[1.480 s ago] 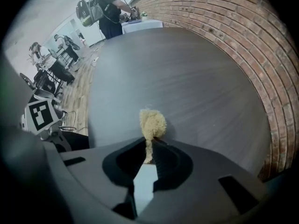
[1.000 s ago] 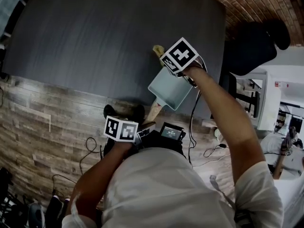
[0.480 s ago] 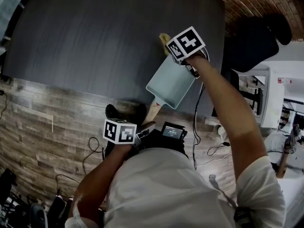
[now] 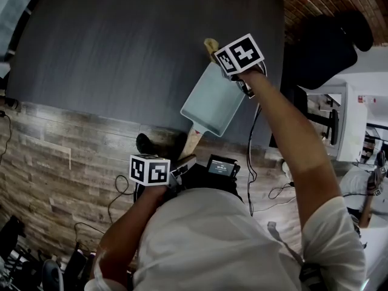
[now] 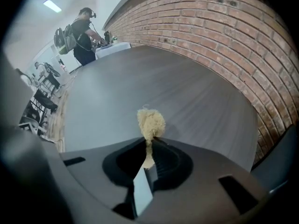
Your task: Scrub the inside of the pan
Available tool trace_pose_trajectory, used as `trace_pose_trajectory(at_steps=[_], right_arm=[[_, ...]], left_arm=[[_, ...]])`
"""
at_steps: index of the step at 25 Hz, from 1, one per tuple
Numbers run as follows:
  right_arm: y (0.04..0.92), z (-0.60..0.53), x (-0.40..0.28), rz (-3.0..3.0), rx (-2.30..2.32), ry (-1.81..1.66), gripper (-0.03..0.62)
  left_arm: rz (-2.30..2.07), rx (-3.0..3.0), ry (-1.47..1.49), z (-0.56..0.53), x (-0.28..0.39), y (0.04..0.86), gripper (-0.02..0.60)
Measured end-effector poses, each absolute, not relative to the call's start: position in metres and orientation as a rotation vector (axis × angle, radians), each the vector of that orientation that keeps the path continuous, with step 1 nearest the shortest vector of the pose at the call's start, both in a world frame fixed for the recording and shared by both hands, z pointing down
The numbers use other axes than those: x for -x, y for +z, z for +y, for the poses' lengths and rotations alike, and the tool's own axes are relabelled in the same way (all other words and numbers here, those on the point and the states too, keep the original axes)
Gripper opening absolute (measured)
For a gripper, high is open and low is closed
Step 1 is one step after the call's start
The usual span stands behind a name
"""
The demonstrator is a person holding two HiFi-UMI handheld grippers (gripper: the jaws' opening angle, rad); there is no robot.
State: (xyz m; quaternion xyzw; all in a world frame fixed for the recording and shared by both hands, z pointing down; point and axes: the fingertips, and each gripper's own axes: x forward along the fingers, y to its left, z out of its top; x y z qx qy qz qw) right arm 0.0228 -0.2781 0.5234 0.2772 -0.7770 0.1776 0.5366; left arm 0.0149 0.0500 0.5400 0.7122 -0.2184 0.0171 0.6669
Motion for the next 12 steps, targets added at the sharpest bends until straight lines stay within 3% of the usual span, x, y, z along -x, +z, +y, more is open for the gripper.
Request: trace_pose_trajectory(at_steps=[12], right_arm=[[0.522, -0.249, -0.058, -1.922, -0.631, 0.478, 0.044]], left_arm=[[-0.562, -1.564, -0.016, 0.054, -0.024, 0.542, 0.091]])
